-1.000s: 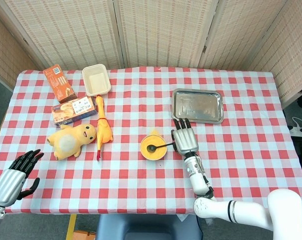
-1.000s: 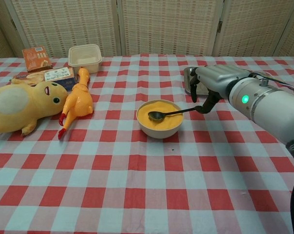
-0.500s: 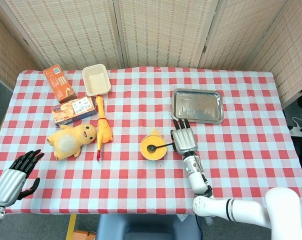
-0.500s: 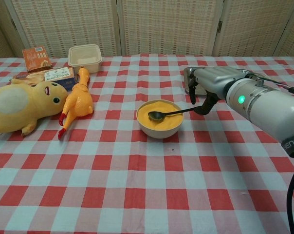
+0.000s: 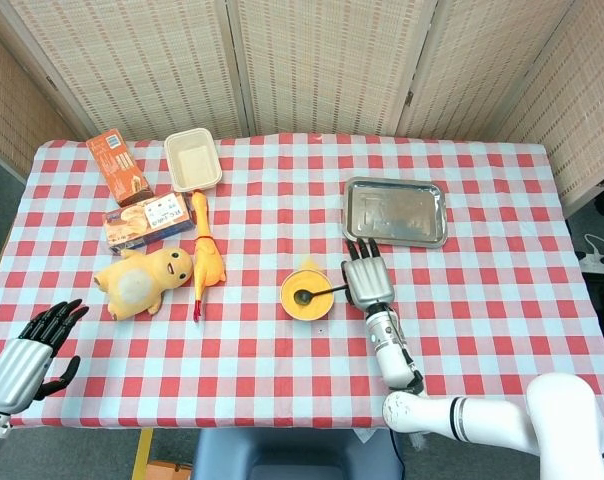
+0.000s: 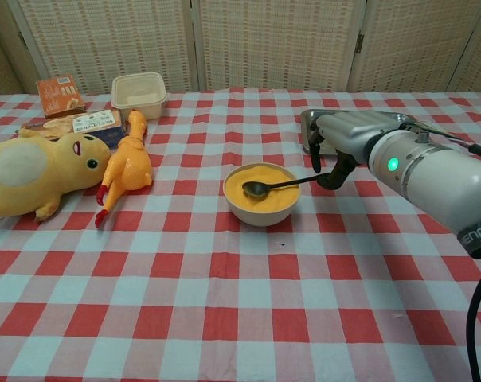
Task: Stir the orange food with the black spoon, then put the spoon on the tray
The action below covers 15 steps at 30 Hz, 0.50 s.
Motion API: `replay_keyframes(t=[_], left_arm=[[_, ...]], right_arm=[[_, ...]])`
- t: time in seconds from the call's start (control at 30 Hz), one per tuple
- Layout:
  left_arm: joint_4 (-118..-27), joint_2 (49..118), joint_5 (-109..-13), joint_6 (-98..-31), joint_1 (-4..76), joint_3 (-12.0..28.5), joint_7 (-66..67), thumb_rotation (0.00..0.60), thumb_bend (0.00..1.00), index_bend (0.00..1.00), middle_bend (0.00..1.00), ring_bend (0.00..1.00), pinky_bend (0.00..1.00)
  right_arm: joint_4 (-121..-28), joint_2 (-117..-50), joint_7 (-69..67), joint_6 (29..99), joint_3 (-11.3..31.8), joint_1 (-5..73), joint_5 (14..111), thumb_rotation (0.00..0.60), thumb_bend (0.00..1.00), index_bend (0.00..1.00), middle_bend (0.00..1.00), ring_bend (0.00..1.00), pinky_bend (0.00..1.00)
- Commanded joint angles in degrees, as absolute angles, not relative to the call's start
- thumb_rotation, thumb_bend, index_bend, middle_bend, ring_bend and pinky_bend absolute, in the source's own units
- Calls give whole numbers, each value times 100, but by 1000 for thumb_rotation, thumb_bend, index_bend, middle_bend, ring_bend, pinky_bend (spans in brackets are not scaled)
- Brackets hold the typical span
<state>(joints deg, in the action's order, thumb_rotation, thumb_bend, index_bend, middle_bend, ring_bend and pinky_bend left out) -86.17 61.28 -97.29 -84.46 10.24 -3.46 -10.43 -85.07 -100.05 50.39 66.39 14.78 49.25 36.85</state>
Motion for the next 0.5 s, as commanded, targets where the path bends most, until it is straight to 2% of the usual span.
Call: replay_keyframes(t=[0.03, 0.5], left_arm=[[-8617, 6128, -9728, -8442, 1025, -348, -1042, 600, 512, 0, 0, 0, 125], [-8611, 6124, -9714, -8430, 1032, -344, -1061, 600, 512, 0, 0, 0, 125]], right_arm=[[-8489, -10016, 5031, 6634, 1472, 4932, 3669, 600, 290, 544, 68, 0, 15], [-8397, -10078, 4978, 6646, 1442, 4970, 3677, 600, 290, 563, 68, 0, 16]])
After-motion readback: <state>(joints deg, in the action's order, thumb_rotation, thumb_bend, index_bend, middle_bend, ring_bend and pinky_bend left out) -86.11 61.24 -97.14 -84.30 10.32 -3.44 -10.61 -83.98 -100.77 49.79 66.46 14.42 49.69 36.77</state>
